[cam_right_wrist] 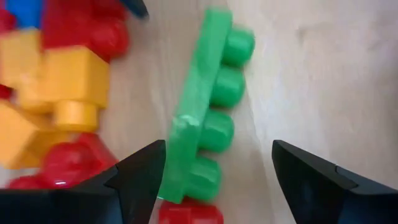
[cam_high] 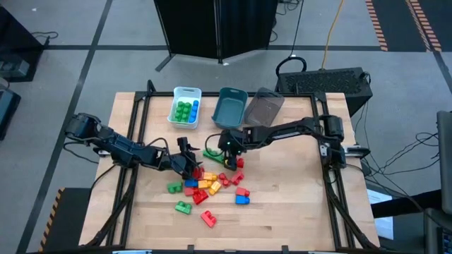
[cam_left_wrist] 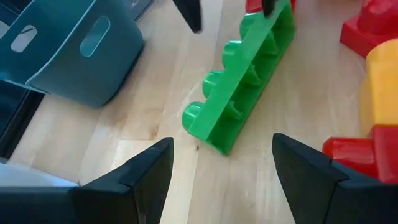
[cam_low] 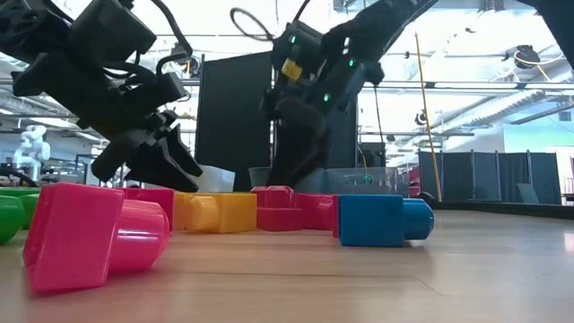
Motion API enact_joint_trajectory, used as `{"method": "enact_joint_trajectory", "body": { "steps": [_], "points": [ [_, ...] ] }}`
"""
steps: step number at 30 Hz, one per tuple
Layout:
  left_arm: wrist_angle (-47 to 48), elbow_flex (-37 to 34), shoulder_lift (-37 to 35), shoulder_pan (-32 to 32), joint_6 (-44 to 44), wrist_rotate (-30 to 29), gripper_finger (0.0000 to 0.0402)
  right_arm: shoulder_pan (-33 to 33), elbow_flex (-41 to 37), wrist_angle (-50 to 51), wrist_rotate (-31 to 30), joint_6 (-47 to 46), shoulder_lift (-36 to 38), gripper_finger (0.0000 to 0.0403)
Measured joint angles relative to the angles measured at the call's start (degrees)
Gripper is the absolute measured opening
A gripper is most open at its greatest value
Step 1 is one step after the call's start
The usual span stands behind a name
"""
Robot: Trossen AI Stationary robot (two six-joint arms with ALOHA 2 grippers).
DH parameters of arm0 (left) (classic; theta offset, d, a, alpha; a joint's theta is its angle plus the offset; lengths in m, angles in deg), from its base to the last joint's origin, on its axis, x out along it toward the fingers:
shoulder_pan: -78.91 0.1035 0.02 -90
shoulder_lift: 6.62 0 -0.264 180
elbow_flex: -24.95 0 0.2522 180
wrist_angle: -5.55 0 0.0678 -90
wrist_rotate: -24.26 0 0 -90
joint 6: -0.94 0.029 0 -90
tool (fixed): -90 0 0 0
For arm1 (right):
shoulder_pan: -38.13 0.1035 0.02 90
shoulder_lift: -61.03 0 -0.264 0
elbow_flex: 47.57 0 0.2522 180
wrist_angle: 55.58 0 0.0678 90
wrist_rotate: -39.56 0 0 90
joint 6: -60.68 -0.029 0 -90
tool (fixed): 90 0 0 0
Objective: Sort blocks by size
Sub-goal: Put the 4 studs green game piece into the white bin
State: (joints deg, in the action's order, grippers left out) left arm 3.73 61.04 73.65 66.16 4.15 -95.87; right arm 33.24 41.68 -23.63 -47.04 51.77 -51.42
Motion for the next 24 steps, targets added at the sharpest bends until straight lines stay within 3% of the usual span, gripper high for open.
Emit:
{"method": "enact_joint_trajectory", "body": {
  "steps": [5,14,24],
  "points": [
    [0.00,0.00,0.00,0.00,-1.41,0.00,0.0253,0.16,0.21,0.82,0.77,-3.92,2.64,0.0283],
    [0.03,0.00,0.01,0.00,-1.41,0.00,0.0253,2.90,0.20,-0.44,0.68,-10.36,-0.43,0.0288],
    [0.01,0.00,-0.01,0.00,-2.91,-0.04,0.0253,3.98,0.17,-1.30,-5.12,-10.45,-5.43,0.0285]
  ]
}}
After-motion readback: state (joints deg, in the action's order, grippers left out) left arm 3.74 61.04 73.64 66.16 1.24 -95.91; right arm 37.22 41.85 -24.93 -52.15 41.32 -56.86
